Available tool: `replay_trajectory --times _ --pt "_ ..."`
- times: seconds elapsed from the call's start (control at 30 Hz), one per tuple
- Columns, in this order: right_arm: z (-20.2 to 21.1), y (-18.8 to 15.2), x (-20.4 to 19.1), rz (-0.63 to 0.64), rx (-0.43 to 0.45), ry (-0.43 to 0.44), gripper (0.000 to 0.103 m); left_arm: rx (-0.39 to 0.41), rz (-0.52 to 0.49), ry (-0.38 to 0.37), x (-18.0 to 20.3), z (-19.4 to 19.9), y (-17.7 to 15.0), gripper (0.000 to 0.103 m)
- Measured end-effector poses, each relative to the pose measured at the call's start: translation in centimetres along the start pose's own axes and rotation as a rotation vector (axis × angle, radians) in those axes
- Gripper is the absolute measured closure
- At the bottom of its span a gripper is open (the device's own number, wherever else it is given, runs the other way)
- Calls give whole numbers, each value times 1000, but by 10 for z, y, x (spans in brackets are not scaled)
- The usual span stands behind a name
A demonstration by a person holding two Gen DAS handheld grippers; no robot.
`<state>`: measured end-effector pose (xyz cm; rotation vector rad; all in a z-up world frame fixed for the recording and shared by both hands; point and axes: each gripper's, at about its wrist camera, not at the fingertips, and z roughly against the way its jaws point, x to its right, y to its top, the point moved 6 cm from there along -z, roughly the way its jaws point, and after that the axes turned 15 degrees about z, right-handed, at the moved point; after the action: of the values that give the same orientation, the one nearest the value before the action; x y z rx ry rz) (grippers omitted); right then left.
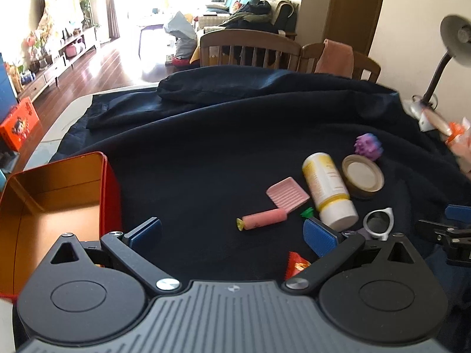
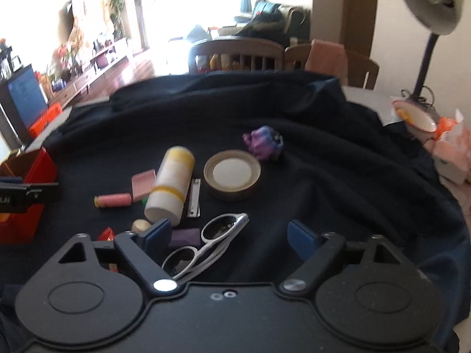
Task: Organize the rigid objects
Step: 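Close the left gripper on the pink eraser while the right gripper grasps the white sunglasses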
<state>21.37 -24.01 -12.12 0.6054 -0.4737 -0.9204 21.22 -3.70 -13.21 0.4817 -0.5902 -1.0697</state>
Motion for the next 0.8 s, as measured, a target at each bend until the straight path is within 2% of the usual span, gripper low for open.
replay_trajectory --times 0.23,0.43,0.8 --pt "-27 -3 -2 49 -47 46 32 -37 -42 4 10 -31 -5 0" --pt "-40 -5 2 42 -79 46 38 -69 -16 17 21 -55 -4 0" --pt "-56 -7 2 42 -114 43 40 -107 54 58 26 -91 -5 1"
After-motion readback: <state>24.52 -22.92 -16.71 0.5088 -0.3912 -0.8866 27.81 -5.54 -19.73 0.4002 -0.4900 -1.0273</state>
